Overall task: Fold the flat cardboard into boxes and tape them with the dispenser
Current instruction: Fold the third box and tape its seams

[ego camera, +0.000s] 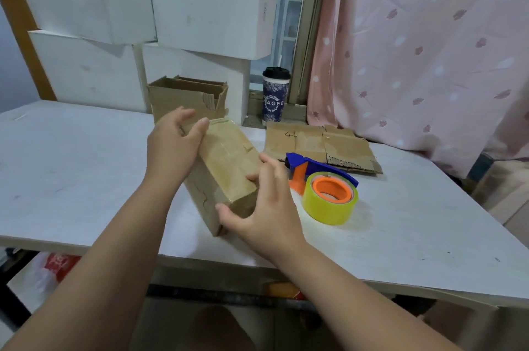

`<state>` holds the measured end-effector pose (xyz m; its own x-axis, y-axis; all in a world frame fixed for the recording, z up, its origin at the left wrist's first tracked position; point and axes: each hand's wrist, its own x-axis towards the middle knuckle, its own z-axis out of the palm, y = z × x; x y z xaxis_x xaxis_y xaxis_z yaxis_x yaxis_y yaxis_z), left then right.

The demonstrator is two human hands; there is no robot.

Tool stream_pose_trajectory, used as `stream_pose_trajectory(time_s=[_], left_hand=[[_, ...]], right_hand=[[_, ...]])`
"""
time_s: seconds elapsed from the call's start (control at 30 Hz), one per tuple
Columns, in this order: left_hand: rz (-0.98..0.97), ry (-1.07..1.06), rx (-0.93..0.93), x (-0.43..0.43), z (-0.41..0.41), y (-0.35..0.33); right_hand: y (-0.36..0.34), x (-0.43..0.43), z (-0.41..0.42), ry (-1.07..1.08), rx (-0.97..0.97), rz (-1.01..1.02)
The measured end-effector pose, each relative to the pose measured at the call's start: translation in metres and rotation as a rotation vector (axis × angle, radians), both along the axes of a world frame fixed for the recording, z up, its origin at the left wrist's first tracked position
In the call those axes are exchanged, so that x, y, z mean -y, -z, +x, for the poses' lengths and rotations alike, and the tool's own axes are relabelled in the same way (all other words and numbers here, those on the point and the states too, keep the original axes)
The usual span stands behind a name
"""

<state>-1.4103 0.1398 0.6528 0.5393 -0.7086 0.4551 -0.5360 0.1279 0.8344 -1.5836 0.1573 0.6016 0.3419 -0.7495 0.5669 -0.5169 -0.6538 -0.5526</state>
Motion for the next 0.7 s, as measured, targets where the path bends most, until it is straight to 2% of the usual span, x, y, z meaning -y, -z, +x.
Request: stream_pose_trajectory(time_s=[0.07, 0.13, 0.23, 0.3, 0.37, 0.47, 0.53, 0.63, 0.7], left_hand=[[0.065, 0.102, -0.167, 0.004, 0.009, -0.006], [0.153, 0.178, -0.234, 0.003, 0.018, -0.013], [0.262, 0.199, -0.213, 0.001, 0.027, -0.016], [0.292, 0.189, -0.191, -0.001, 0.029, -0.010], [0.291, 0.131, -0.149, -0.004, 0.028, -0.001], [0.177, 0.050, -0.227, -0.010, 0.022, 0.014], [0.009, 0.028, -0.332, -0.016, 0.013, 0.024], [-0.211, 0.097, -0.421, -0.029, 0.001, 0.035], [-0.294, 0.172, -0.427, -0.039, -0.003, 0.036]], right_hand=[[-0.001, 0.004, -0.002, -0.066, 0.013, 0.064], [-0.004, 0.007, -0.007, -0.121, 0.008, 0.110], [-0.005, 0.003, -0.010, -0.189, 0.028, 0.130], [-0.003, -0.001, -0.009, -0.210, 0.107, 0.167], [-0.003, -0.005, -0.007, -0.192, 0.251, 0.329], [-0.007, -0.010, -0.005, -0.151, 0.478, 0.766], [-0.010, -0.014, -0.003, -0.262, 0.658, 0.970], [-0.019, -0.016, 0.000, -0.354, 0.825, 0.950], [-0.030, -0.012, -0.002, -0.306, 0.891, 0.861]])
